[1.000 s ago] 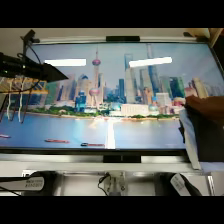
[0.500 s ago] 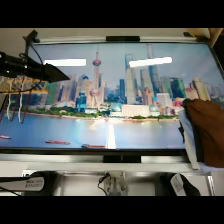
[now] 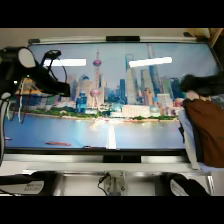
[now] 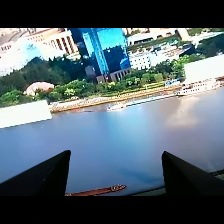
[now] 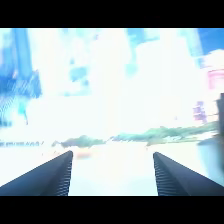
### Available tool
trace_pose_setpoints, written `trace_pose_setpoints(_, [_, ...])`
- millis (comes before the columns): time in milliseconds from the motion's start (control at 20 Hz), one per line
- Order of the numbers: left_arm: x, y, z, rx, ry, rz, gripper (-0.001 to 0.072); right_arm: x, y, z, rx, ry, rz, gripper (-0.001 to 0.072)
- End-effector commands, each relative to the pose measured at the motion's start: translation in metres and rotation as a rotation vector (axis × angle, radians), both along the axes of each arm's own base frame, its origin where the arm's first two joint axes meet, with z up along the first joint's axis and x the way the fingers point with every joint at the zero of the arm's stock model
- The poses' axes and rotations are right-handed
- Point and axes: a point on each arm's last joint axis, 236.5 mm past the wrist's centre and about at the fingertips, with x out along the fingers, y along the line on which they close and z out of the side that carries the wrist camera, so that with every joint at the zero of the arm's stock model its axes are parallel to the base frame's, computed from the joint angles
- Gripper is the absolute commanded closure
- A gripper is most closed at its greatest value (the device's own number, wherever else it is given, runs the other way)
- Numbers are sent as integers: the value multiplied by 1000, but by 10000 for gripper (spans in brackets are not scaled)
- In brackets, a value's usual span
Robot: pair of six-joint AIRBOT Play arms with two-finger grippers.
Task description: Fold the shirts.
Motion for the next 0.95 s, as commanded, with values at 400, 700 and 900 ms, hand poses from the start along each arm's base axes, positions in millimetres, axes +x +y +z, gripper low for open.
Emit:
trace_pose_setpoints(400, [-8, -12, -12, 22, -109, 76, 22, -35, 113, -111, 63, 437, 253, 77])
trace_pose_setpoints(700, [-7, -13, -22, 32, -85, 75, 21, -35, 113, -111, 63, 437, 253, 77])
trace_pose_setpoints(900, [-6, -13, -24, 34, -80, 75, 21, -35, 113, -111, 63, 437, 253, 77])
